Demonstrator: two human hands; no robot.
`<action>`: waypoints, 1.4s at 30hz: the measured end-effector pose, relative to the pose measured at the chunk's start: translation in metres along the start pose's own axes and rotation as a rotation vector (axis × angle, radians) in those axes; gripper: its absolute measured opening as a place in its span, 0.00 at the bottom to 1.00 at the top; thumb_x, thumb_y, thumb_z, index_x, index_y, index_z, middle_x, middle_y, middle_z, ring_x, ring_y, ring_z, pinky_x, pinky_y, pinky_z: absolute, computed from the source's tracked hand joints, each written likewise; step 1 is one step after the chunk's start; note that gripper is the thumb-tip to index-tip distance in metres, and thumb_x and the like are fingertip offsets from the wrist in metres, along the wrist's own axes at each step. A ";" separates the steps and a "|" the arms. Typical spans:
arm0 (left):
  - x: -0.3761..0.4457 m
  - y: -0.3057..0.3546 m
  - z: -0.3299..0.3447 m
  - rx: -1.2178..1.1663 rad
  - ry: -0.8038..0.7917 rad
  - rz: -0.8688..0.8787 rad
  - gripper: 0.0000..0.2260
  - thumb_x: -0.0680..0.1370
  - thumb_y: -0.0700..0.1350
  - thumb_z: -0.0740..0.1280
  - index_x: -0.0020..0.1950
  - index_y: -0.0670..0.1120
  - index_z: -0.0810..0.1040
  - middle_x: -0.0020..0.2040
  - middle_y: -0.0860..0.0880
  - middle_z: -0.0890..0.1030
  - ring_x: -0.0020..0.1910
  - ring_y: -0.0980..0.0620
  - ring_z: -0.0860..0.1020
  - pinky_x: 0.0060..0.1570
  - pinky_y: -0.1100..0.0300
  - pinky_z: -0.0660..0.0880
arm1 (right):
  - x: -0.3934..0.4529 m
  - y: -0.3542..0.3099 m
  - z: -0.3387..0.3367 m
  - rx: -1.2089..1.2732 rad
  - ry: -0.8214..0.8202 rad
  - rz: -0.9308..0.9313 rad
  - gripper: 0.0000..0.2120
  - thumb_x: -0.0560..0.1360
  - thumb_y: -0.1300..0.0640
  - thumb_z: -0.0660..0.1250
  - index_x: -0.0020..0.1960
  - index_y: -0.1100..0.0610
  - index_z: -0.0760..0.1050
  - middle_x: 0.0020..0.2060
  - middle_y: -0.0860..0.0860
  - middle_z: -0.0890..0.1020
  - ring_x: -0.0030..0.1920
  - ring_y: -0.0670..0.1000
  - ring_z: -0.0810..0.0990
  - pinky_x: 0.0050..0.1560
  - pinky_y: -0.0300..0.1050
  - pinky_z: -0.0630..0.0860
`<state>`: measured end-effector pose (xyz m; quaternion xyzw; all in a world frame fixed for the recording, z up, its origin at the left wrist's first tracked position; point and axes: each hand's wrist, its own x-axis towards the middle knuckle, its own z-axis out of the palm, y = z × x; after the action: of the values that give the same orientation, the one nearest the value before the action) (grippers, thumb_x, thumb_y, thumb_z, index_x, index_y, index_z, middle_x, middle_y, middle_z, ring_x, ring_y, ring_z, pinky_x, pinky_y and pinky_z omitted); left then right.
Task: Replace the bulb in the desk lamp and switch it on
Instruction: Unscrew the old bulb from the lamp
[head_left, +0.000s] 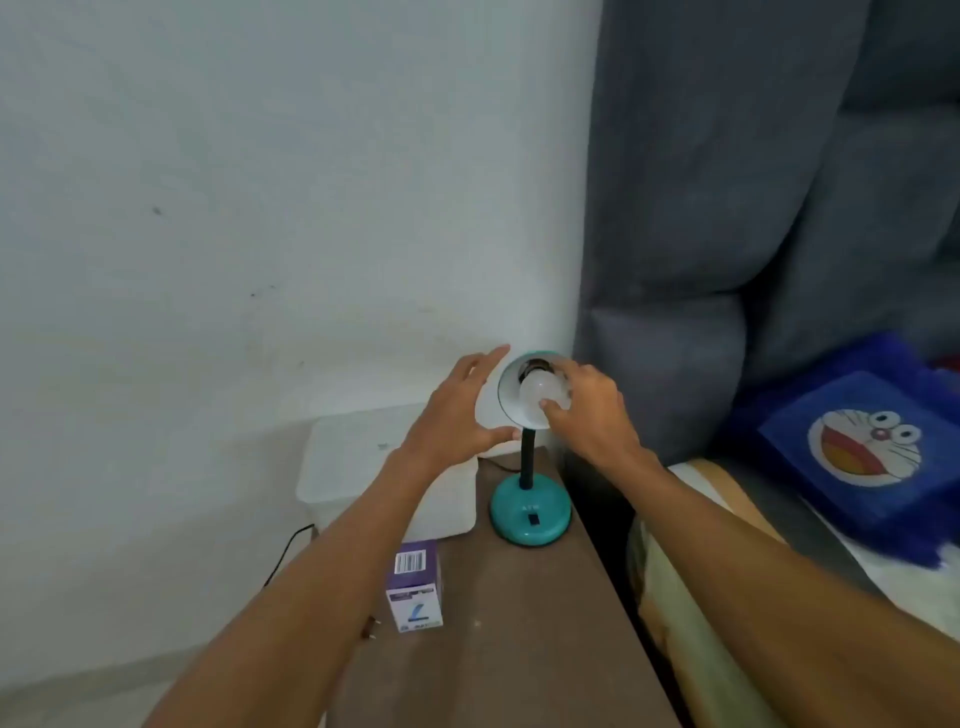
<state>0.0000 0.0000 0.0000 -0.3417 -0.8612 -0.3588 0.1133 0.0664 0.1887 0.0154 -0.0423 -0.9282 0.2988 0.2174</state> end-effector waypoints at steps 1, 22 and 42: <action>0.007 -0.002 0.001 -0.006 -0.035 0.031 0.51 0.66 0.53 0.83 0.83 0.56 0.58 0.74 0.49 0.68 0.68 0.48 0.72 0.67 0.52 0.74 | 0.005 0.002 0.003 0.012 0.003 -0.007 0.26 0.74 0.55 0.72 0.71 0.53 0.72 0.61 0.56 0.79 0.57 0.57 0.80 0.59 0.51 0.78; 0.038 -0.035 0.030 -0.096 -0.103 0.154 0.45 0.71 0.41 0.81 0.82 0.58 0.60 0.70 0.49 0.78 0.61 0.50 0.80 0.60 0.57 0.81 | 0.022 0.016 0.030 -0.008 -0.043 -0.018 0.26 0.74 0.54 0.74 0.71 0.52 0.72 0.64 0.56 0.79 0.62 0.59 0.78 0.62 0.55 0.75; 0.035 -0.035 0.036 -0.222 -0.099 0.085 0.43 0.72 0.36 0.79 0.80 0.59 0.63 0.68 0.53 0.77 0.59 0.53 0.81 0.57 0.67 0.79 | 0.010 0.005 0.044 0.002 0.113 0.140 0.26 0.77 0.53 0.71 0.72 0.57 0.70 0.65 0.58 0.76 0.61 0.61 0.78 0.58 0.52 0.76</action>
<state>-0.0476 0.0249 -0.0288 -0.4056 -0.8054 -0.4296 0.0472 0.0385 0.1709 -0.0155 -0.1239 -0.9089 0.3113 0.2481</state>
